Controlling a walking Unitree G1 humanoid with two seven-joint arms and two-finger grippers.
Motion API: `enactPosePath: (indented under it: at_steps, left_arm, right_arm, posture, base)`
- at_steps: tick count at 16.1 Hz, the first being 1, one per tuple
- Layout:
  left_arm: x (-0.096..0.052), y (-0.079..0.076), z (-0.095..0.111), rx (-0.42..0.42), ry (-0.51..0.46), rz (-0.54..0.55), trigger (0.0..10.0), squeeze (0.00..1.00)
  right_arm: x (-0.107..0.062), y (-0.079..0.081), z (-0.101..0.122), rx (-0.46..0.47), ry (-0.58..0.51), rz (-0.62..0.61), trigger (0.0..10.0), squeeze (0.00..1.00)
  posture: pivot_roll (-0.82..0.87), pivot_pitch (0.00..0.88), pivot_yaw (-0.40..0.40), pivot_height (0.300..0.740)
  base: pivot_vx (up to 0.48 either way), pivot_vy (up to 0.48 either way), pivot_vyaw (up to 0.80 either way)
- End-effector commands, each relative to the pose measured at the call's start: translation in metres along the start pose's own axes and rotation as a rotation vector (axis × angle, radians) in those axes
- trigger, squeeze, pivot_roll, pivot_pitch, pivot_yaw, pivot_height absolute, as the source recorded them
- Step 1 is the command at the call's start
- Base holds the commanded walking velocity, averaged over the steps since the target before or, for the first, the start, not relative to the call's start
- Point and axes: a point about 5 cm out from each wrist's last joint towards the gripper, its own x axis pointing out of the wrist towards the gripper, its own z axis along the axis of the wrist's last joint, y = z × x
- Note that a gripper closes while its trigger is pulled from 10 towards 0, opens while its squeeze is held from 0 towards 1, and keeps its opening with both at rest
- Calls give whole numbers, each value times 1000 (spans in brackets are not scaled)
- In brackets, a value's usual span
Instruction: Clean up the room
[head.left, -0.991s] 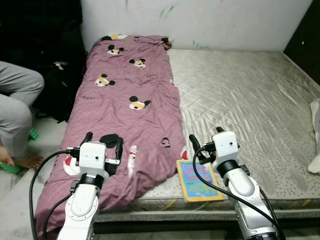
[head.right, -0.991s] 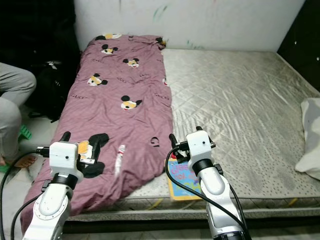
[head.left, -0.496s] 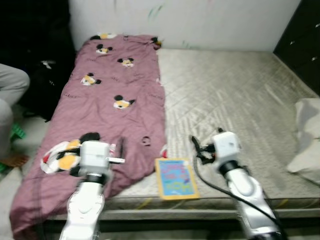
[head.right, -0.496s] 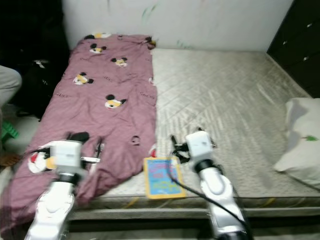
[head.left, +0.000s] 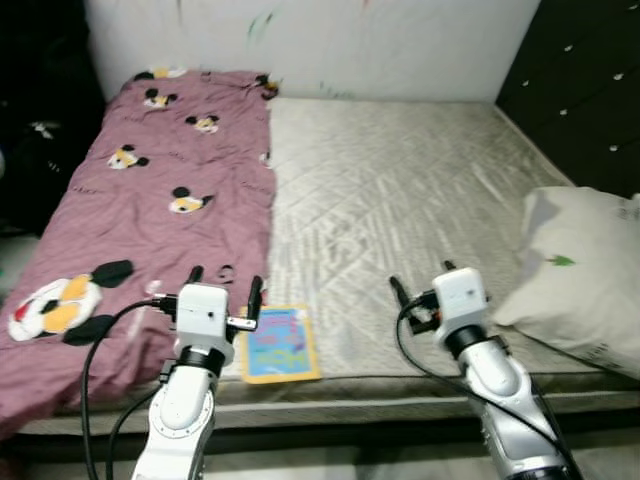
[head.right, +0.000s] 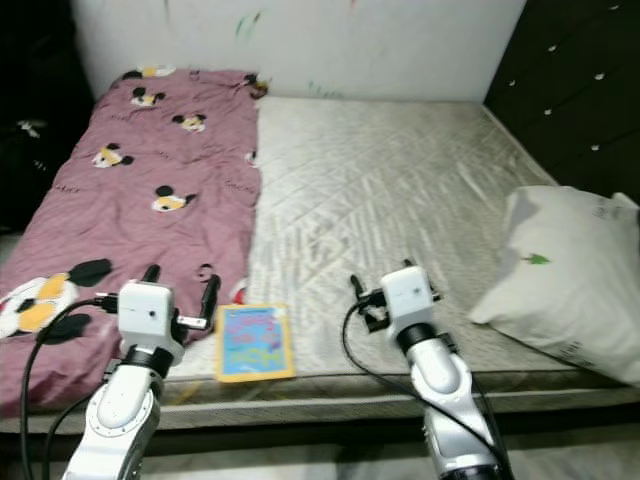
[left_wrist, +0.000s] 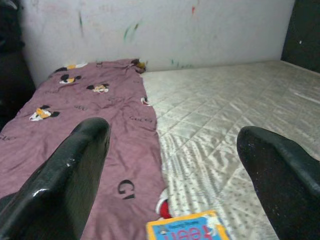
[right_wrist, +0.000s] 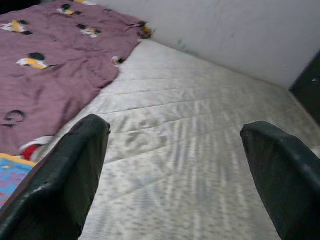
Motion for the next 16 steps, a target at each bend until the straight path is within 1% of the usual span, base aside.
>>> enactPosePath:
  at_steps: [1,2,4,6,8,16]
  left_arm:
    - [-1,6,0,13,2,22,10000,0]
    - [-1,6,0,11,-1,23,10000,0]
    - [0,6,1,-12,-14,10,10000,0]
    - [-1,4,5,5,-45,-34,10000,0]
    - [-1,3,5,13,-52,-44,10000,0]
    - [0,2,6,3,-62,-62,10000,0]
  right_arm:
    - [2,4,4,9,-17,15,10000,0]
    - [2,5,4,9,-16,15,10000,0]
    - [2,4,4,9,-17,15,10000,0]
    - [2,5,3,10,-17,15,10000,0]
    - [2,5,4,11,-17,15,10000,0]
    - [4,5,3,12,-17,13,10000,0]
  posture:
    - [-29,74,-70,740]
    - [-29,74,-70,740]
    - [-31,75,-70,740]
    - [-30,76,-69,740]
    - [-30,78,-69,740]
    - [-28,78,-68,740]
  base:
    - [0,-326,0]
    - [0,-251,0]
    - [0,0,0]
    - [0,0,0]
    - [0,0,0]
    - [344,0,0]
